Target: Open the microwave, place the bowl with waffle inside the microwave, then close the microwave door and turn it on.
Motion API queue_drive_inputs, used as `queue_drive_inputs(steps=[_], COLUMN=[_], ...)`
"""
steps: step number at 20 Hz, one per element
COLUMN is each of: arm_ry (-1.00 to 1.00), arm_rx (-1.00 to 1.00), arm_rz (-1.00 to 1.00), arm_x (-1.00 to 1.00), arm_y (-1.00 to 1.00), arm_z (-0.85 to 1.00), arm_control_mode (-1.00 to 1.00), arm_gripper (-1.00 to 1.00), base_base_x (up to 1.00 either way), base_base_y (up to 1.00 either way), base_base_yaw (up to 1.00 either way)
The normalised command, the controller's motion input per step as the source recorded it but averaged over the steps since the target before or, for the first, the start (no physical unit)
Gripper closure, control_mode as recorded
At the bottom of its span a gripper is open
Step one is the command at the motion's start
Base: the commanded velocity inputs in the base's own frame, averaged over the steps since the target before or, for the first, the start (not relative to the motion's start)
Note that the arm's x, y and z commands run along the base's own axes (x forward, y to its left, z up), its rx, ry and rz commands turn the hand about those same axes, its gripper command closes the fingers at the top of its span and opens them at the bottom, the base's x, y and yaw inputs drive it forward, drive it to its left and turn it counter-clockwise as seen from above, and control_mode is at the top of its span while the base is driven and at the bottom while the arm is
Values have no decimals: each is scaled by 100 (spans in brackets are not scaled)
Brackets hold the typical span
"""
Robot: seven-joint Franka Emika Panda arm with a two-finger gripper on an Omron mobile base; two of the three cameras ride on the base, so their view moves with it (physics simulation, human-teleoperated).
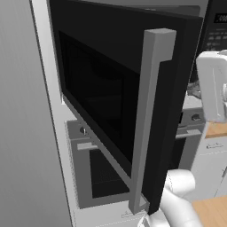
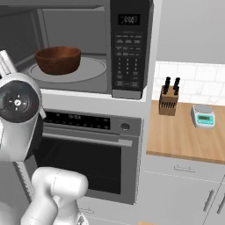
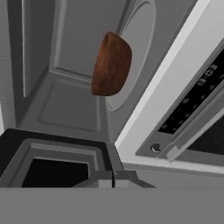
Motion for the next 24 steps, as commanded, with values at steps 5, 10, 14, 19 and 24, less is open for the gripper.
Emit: queue_drive_inputs(steps=[5,10,14,19,24], arm_ry=[-4,-5,0,0,-1], arm_rx=[-2,-4,-4,-3,-10], arm_rz=[0,0,0,0,0], arm_x=[-100,-91,-29,-10,-34], arm_y=[14,23,31,31,29], arm_z=[0,-4,-12,-9,-19], arm_control_mode=[-100,-100,-100,-100,-100], arm_gripper=[100,100,100,100,100], base_base_x=[0,0,0,0,0], base_base_y=[0,0,0,0,0], base_base_yaw=[0,0,0,0,0])
